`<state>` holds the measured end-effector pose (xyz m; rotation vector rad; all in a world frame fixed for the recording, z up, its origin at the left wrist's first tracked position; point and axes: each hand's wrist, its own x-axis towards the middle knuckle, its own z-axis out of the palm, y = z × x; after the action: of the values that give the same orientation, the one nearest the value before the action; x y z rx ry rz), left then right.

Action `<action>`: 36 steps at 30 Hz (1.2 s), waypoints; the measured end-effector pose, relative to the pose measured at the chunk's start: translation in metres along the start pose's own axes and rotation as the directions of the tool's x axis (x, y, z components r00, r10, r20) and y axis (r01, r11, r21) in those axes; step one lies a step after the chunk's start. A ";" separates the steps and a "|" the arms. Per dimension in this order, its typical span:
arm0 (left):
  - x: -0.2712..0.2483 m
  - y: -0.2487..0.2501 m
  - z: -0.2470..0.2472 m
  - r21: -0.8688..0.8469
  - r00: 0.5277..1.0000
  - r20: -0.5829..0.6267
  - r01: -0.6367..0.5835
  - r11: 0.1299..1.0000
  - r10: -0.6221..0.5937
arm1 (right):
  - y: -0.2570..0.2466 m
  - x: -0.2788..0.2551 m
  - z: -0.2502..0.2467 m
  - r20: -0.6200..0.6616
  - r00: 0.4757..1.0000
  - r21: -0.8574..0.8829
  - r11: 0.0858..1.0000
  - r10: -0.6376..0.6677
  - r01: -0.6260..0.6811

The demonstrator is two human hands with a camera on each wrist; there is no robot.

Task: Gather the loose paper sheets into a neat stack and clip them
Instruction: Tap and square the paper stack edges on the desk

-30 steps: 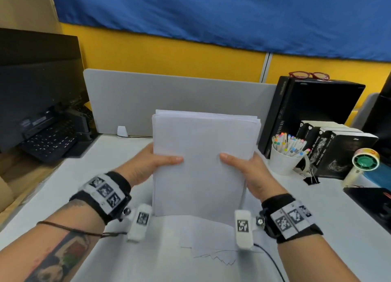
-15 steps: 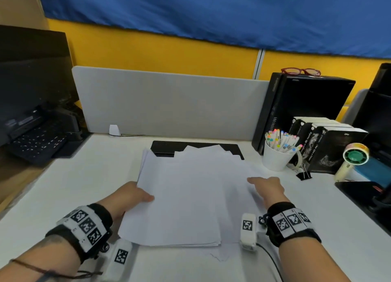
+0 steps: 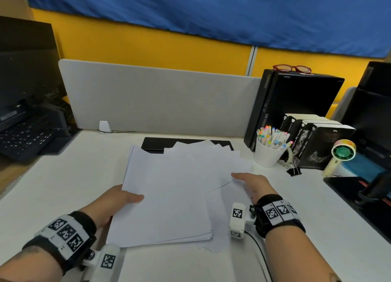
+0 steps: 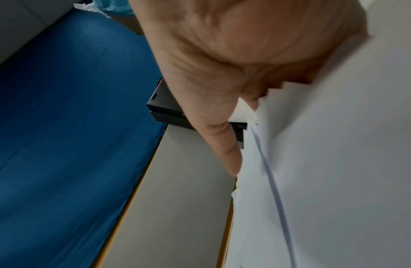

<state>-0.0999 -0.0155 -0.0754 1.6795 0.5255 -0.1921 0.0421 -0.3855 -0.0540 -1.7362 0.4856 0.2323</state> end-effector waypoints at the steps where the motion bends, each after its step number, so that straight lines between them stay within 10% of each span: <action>1: -0.001 0.000 0.000 0.002 1.000 0.011 0.003 1.000 -0.003 | -0.003 -0.006 0.000 -0.019 1.000 -0.007 1.000 -0.006 0.006; 15: -0.005 0.001 -0.002 -0.052 0.999 0.036 0.016 0.998 -0.014 | -0.015 -0.005 0.021 -0.150 0.945 -0.021 0.957 -0.290 0.290; 32: -0.016 0.001 0.004 -0.158 0.995 -0.097 -0.012 0.987 -0.003 | -0.083 -0.082 -0.047 -0.532 0.634 0.325 0.555 -0.562 0.765; 36: -0.021 0.001 0.002 -0.118 0.997 -0.051 -0.065 0.991 0.059 | -0.092 -0.088 -0.052 -0.560 0.668 0.466 0.480 -0.489 0.743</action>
<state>-0.1174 -0.0229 -0.0660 1.5837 0.5095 -0.0746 -0.0014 -0.4043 0.0749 -1.1030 0.1015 -0.7538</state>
